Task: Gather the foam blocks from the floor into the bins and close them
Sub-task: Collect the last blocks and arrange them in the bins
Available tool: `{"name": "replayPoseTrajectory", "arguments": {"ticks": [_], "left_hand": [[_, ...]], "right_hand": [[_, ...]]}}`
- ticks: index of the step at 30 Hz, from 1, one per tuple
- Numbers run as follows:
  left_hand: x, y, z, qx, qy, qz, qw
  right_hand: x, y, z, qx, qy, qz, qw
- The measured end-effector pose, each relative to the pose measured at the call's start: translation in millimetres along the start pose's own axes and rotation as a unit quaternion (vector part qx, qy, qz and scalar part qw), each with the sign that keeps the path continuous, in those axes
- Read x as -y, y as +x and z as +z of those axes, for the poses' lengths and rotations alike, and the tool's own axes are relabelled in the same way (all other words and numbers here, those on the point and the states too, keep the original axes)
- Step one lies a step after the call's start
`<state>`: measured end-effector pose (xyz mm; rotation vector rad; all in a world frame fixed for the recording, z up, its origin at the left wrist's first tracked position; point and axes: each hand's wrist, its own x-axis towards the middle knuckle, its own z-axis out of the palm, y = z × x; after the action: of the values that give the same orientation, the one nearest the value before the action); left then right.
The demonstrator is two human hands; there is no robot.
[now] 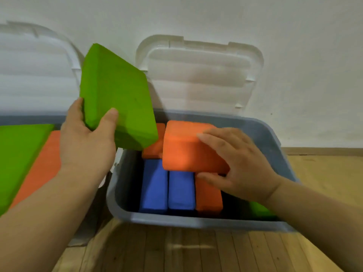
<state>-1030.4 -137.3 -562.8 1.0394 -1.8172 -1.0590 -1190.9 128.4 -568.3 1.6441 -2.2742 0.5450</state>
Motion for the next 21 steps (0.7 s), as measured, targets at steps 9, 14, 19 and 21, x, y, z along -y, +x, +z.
{"name": "replayPoseTrajectory", "arguments": {"ticks": [9, 14, 19, 21], "left_hand": [[-1.4, -8.4, -6.6, 0.044, -0.049, -0.031, 0.997], [0.1, -11.3, -3.8, 0.073, -0.06, -0.034, 0.995], [-2.9, -20.2, 2.3, 0.121, -0.09, -0.037, 0.988], [-5.6, -24.2, 5.7, 0.132, -0.102, -0.034, 0.985]], "right_hand": [[10.0, -0.1, 33.8, 0.118, 0.109, 0.165, 0.973], [13.3, 5.9, 37.7, 0.145, 0.079, 0.221, 0.961], [11.5, 7.9, 43.2, 0.143, 0.125, 0.313, 0.931], [8.8, 10.8, 41.9, 0.121, 0.149, 0.325, 0.926]]}}
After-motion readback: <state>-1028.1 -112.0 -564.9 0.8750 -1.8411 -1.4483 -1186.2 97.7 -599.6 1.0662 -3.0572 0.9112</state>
